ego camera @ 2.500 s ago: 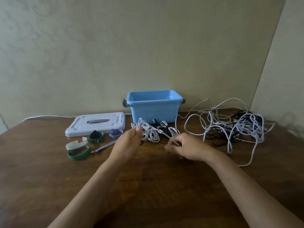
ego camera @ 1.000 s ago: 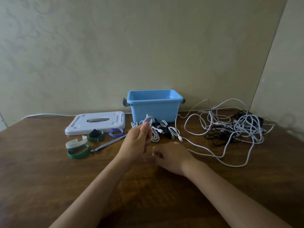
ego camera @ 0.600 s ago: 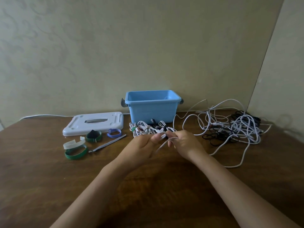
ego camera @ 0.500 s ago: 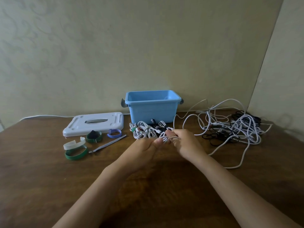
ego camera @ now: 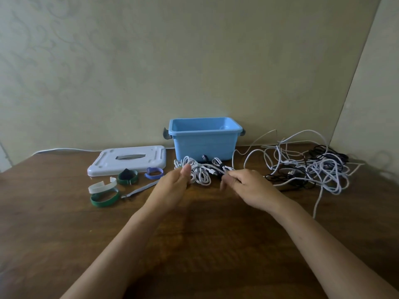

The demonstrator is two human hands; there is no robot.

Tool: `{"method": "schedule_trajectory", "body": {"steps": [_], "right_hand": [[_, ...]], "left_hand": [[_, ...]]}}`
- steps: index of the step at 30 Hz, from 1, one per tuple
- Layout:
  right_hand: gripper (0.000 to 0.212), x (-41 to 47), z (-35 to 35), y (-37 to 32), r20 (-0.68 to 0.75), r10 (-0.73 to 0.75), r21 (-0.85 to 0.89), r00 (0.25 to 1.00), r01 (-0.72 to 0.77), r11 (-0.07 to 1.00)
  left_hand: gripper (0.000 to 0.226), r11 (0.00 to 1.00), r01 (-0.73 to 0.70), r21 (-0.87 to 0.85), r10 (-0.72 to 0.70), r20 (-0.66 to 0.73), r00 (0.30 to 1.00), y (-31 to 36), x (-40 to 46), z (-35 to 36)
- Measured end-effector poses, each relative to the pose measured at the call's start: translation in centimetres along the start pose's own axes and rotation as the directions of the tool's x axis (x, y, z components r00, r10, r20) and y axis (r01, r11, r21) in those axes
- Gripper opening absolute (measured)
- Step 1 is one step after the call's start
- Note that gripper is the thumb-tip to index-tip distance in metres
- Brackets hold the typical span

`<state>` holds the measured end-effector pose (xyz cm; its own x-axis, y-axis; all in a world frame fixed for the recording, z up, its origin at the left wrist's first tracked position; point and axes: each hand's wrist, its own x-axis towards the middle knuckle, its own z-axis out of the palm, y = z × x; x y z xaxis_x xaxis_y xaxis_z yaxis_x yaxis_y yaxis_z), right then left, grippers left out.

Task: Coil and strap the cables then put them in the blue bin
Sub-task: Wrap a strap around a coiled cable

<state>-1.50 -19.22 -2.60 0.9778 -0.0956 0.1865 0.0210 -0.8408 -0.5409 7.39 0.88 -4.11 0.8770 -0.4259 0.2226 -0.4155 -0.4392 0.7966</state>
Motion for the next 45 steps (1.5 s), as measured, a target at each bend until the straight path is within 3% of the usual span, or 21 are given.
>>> {"method": "schedule_trajectory", "body": {"steps": [5,14,18,21,25,28,32,38,42,45], "right_hand": [[0.037,-0.2,2.0,-1.5,-0.065,-0.069,0.034,0.996,0.071,0.997],[0.038,-0.5,4.1,-2.9,0.006,-0.148,0.100,0.989,0.146,0.984],[0.039,-0.7,3.8,-2.9,0.039,-0.145,0.094,0.989,0.141,0.985],[0.034,-0.7,3.5,-3.2,0.091,-0.142,0.044,0.986,0.138,0.989],[0.035,-0.5,2.8,-2.7,0.041,-0.087,-0.219,0.995,0.094,0.971],[0.029,-0.6,2.0,-2.2,-0.016,-0.103,-0.253,0.995,0.096,0.963],[0.024,-0.9,3.6,-2.8,0.116,-0.187,-0.137,0.975,0.203,0.970],[0.036,-0.1,5.9,-3.9,0.169,-0.162,-0.110,0.972,0.182,0.977],[0.056,0.2,5.9,-2.7,0.139,-0.151,-0.148,0.979,0.171,0.974],[0.052,0.6,5.4,-2.0,0.175,-0.155,-0.254,0.972,0.197,0.947]], "left_hand": [[0.063,0.989,0.005,-0.150,0.000,0.035,0.999,0.2,-0.3,1.6],[0.092,0.986,-0.071,-0.152,0.089,0.117,0.989,0.9,-1.0,2.3],[0.068,0.991,-0.091,-0.094,0.097,0.061,0.993,1.1,-1.0,1.8],[0.054,0.996,-0.093,-0.008,0.093,-0.012,0.996,0.9,-0.8,1.8],[0.057,0.997,-0.082,0.010,0.082,-0.098,0.992,0.8,-0.5,1.5],[0.056,0.996,-0.082,-0.037,0.073,-0.195,0.978,0.7,-0.4,0.9],[0.061,0.983,-0.109,-0.147,0.076,-0.212,0.974,1.2,-0.7,1.1],[0.039,0.960,-0.161,-0.231,0.104,-0.239,0.965,1.7,-0.8,2.0],[0.039,0.879,-0.161,-0.448,0.096,-0.164,0.982,2.8,-1.5,1.5],[0.042,0.825,-0.080,-0.560,0.078,-0.027,0.997,3.0,-1.8,0.5]]}}
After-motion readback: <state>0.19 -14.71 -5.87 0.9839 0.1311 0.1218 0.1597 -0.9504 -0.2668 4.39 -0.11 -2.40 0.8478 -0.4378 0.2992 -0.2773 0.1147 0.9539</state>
